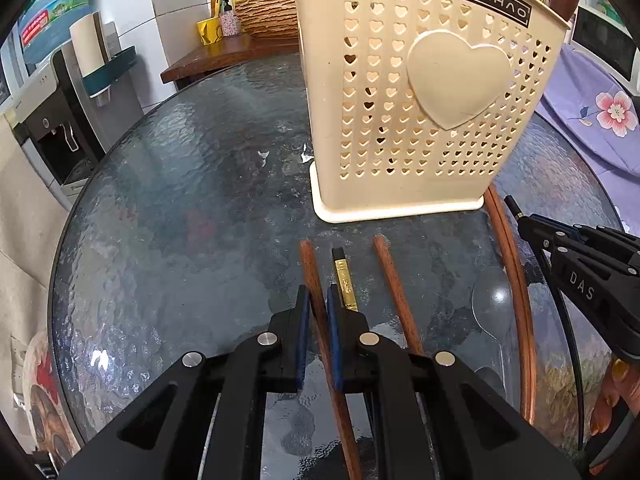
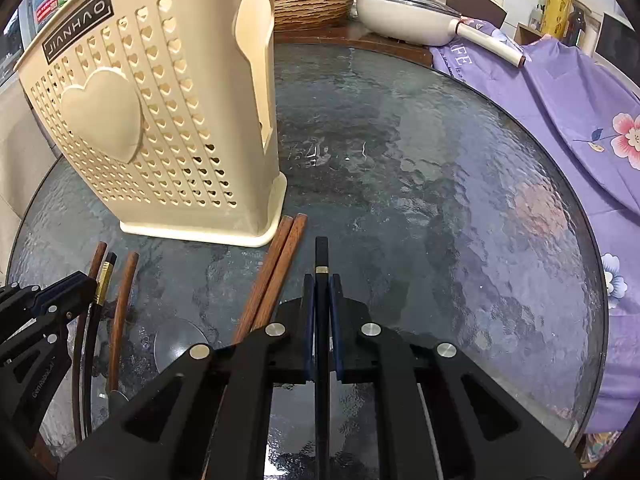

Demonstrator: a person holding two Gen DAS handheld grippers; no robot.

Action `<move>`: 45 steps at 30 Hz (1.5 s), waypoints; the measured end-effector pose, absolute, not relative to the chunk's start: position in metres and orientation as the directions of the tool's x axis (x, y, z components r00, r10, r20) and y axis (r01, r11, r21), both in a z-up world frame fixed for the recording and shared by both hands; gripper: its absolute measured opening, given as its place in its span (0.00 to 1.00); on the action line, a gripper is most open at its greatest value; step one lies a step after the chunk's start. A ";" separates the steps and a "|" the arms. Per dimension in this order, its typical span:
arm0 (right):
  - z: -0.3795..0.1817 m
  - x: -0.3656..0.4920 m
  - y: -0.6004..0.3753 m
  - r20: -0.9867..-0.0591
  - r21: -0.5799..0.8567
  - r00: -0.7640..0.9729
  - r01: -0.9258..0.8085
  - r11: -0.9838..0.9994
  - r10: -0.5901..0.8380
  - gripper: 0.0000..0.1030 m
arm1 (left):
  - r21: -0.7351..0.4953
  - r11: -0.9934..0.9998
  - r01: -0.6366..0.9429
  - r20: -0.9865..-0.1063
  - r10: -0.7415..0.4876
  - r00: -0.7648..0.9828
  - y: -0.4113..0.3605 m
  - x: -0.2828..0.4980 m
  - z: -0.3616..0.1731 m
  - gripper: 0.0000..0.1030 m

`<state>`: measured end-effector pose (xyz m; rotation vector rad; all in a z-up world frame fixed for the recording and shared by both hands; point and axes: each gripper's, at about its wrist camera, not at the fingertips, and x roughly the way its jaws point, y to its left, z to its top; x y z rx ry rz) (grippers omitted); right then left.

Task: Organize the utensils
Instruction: 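Lift both chopsticks and lower them into the cream holder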

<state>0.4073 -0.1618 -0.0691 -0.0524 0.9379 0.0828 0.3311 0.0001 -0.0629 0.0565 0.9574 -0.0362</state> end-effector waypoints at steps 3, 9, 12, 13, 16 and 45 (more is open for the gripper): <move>-0.069 0.406 -0.162 -0.805 -0.004 0.590 -0.103 0.995 0.058 0.08 | 0.032 0.998 0.059 -0.817 -0.008 0.577 -0.003 0.330 -0.063 0.08; -0.063 0.393 -0.165 -0.781 0.055 0.613 -0.125 0.991 0.120 0.08 | -0.020 0.998 0.058 -0.806 -0.051 0.590 0.002 0.329 -0.062 0.07; -0.053 0.384 -0.173 -0.747 0.120 0.638 -0.145 0.982 0.185 0.08 | -0.048 0.997 0.063 -0.790 -0.076 0.609 0.006 0.326 -0.055 0.07; -0.049 0.381 -0.174 -0.736 0.129 0.648 -0.152 0.980 0.197 0.08 | -0.057 0.996 0.067 -0.780 -0.087 0.619 0.008 0.324 -0.051 0.07; -0.036 0.374 -0.180 -0.699 0.158 0.676 -0.174 0.972 0.234 0.08 | -0.090 0.992 0.084 -0.752 -0.123 0.648 0.014 0.318 -0.037 0.07; 0.094 0.259 -0.209 -0.412 0.259 0.750 -0.447 0.856 0.517 0.08 | -0.226 0.938 0.262 -0.504 -0.343 0.793 0.034 0.224 0.090 0.07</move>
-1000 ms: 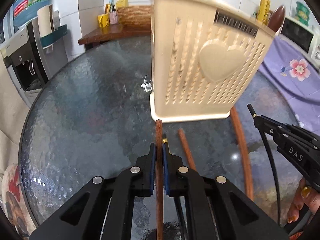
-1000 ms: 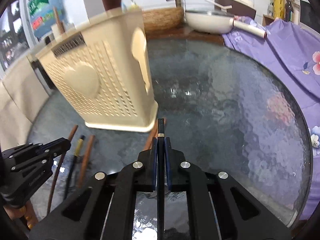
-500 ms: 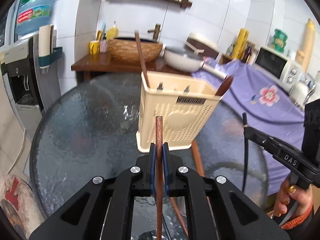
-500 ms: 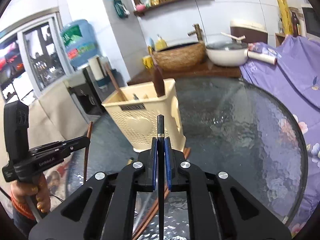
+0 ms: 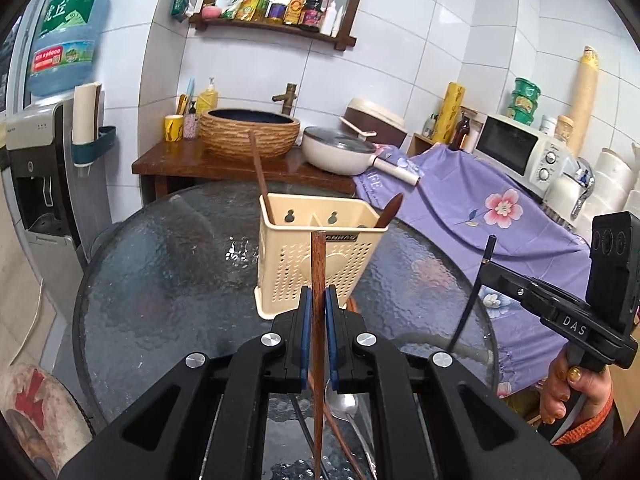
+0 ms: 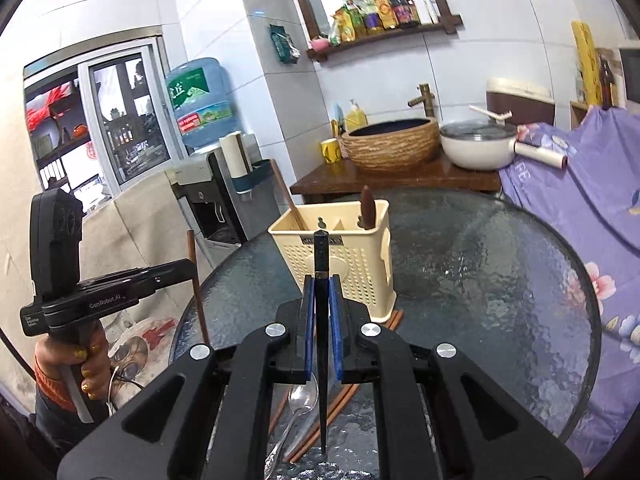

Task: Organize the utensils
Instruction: 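Lift both chopsticks and lower them into the cream holder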

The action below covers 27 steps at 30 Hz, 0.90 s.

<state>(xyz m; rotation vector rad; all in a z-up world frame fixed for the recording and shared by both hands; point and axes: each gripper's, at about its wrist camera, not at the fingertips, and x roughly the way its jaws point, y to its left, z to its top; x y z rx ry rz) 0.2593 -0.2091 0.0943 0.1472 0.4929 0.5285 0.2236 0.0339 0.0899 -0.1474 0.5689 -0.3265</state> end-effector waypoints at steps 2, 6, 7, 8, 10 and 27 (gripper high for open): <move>0.100 0.257 -0.209 -0.401 0.250 0.754 -0.456 0.854 0.520 0.08 | -0.220 0.937 0.270 -0.488 -0.345 0.802 0.033 0.219 0.097 0.07; 0.107 0.254 -0.207 -0.390 0.236 0.758 -0.467 0.852 0.523 0.08 | -0.207 0.937 0.280 -0.470 -0.346 0.812 0.029 0.214 0.107 0.07; 0.109 0.254 -0.205 -0.388 0.232 0.759 -0.469 0.852 0.523 0.08 | -0.203 0.939 0.279 -0.466 -0.343 0.815 0.029 0.214 0.109 0.07; 0.109 0.253 -0.205 -0.387 0.230 0.759 -0.471 0.852 0.524 0.08 | -0.202 0.939 0.280 -0.464 -0.343 0.817 0.028 0.214 0.111 0.07; 0.112 0.253 -0.203 -0.384 0.221 0.759 -0.477 0.851 0.525 0.08 | -0.203 0.937 0.284 -0.460 -0.347 0.817 0.028 0.215 0.114 0.07; 0.204 0.297 -0.191 -0.310 0.198 0.771 -0.520 0.831 0.556 0.08 | -0.227 0.930 0.290 -0.386 -0.359 0.850 0.037 0.257 0.198 0.07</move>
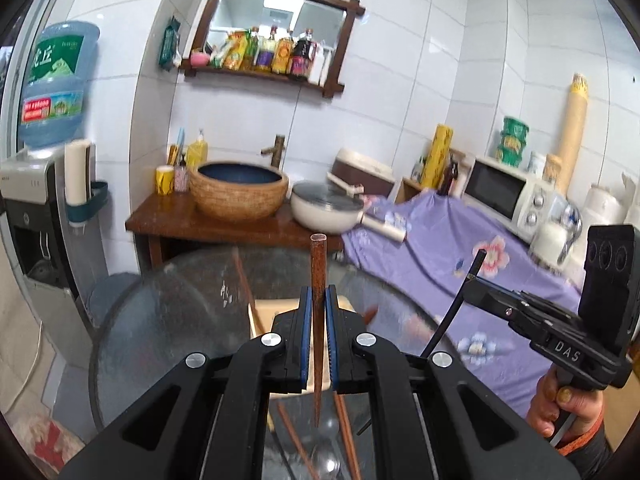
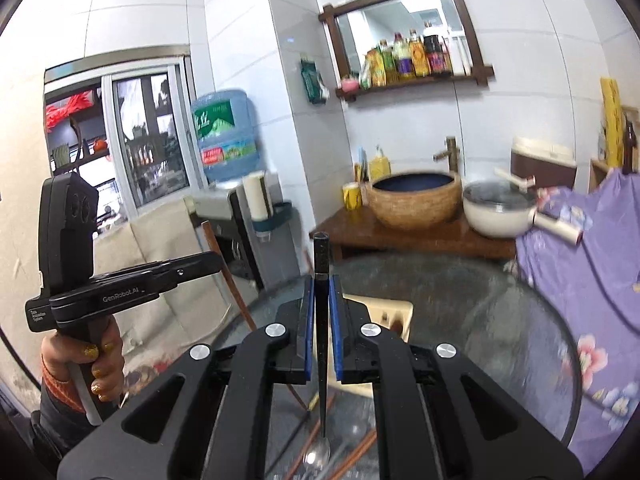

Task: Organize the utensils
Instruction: 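Lift both chopsticks and lower them into the cream holder, then open both grippers and pull them back from the holder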

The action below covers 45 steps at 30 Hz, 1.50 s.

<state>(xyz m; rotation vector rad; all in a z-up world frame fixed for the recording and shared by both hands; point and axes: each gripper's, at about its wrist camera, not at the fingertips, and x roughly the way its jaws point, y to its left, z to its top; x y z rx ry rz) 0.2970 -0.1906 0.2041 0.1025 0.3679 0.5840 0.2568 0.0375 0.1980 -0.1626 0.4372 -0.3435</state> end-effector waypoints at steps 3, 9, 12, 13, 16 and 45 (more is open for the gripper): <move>0.235 0.316 -0.184 -0.275 0.175 0.803 -0.498 0.849 0.528 0.08 | -0.210 0.945 0.251 -0.342 -0.311 0.887 0.039 0.272 0.230 0.07; 0.262 0.357 -0.168 -0.244 0.134 0.862 -0.424 0.896 0.444 0.08 | -0.221 0.959 0.180 -0.304 -0.243 0.921 0.040 0.308 0.258 0.07; 0.251 0.377 -0.163 -0.244 0.116 0.884 -0.381 0.917 0.398 0.08 | -0.212 0.967 0.144 -0.320 -0.208 0.924 0.037 0.325 0.248 0.07; 0.245 0.381 -0.162 -0.250 0.119 0.885 -0.375 0.919 0.393 0.08 | -0.224 0.964 0.141 -0.334 -0.212 0.918 0.037 0.330 0.240 0.07; 0.213 0.398 -0.161 -0.289 0.144 0.877 -0.357 0.923 0.384 0.08 | -0.223 0.967 0.120 -0.378 -0.199 0.904 0.034 0.343 0.214 0.07; 0.146 0.398 -0.170 -0.328 0.177 0.877 -0.308 0.935 0.352 0.57 | -0.192 0.975 0.111 -0.478 -0.192 0.857 0.026 0.344 0.124 0.44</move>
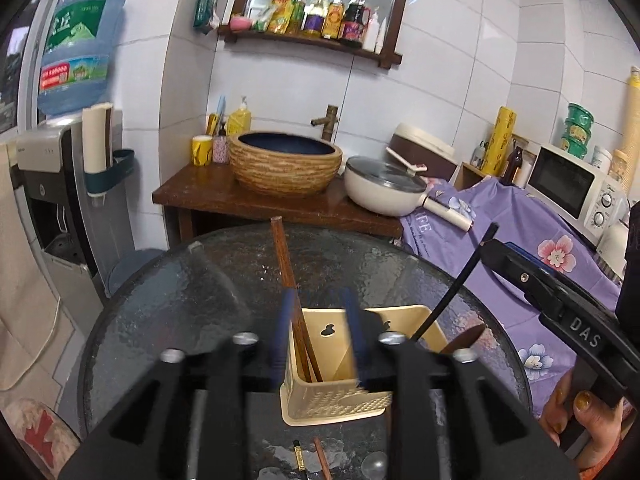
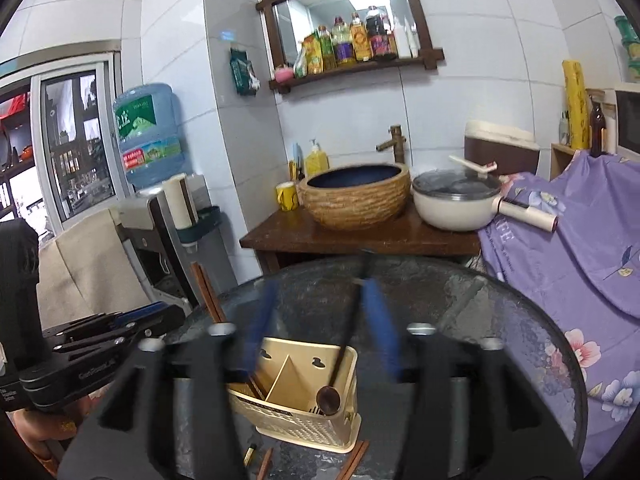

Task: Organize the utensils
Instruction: 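Open both grippers and pull them back from the holder, then move the left gripper to a gold-tipped black chopstick while the right approaches brown chopsticks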

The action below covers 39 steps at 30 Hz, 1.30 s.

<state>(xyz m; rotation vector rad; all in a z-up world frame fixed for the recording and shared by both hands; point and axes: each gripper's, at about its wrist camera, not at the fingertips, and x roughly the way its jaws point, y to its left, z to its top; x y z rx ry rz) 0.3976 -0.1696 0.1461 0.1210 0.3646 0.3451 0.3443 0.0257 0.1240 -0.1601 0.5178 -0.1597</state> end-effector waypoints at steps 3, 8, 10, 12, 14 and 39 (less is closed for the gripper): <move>0.151 0.374 -0.169 -0.289 0.124 0.901 -0.300 0.946 0.324 0.58 | -0.182 0.978 0.102 -0.427 -0.172 0.888 0.031 0.320 0.127 0.62; 0.143 0.326 -0.170 -0.249 0.085 0.915 -0.305 0.949 0.316 0.75 | -0.182 0.981 0.065 -0.440 -0.141 0.887 0.042 0.291 0.108 0.76; 0.134 0.312 -0.169 -0.257 0.060 0.915 -0.307 0.950 0.312 0.76 | -0.155 0.987 0.052 -0.462 -0.119 0.879 0.043 0.282 0.094 0.82; 0.120 0.302 -0.168 -0.285 0.037 0.910 -0.303 0.952 0.301 0.79 | -0.122 0.992 0.037 -0.491 -0.093 0.866 0.044 0.275 0.080 0.85; 0.100 0.297 -0.168 -0.334 0.025 0.897 -0.297 0.955 0.288 0.79 | -0.100 0.995 0.027 -0.528 -0.076 0.846 0.044 0.271 0.062 0.85; -0.049 0.317 -0.141 -0.748 -0.002 0.640 -0.266 0.964 0.175 0.75 | -0.121 0.991 0.049 -0.739 -0.123 0.662 0.032 0.263 -0.044 0.59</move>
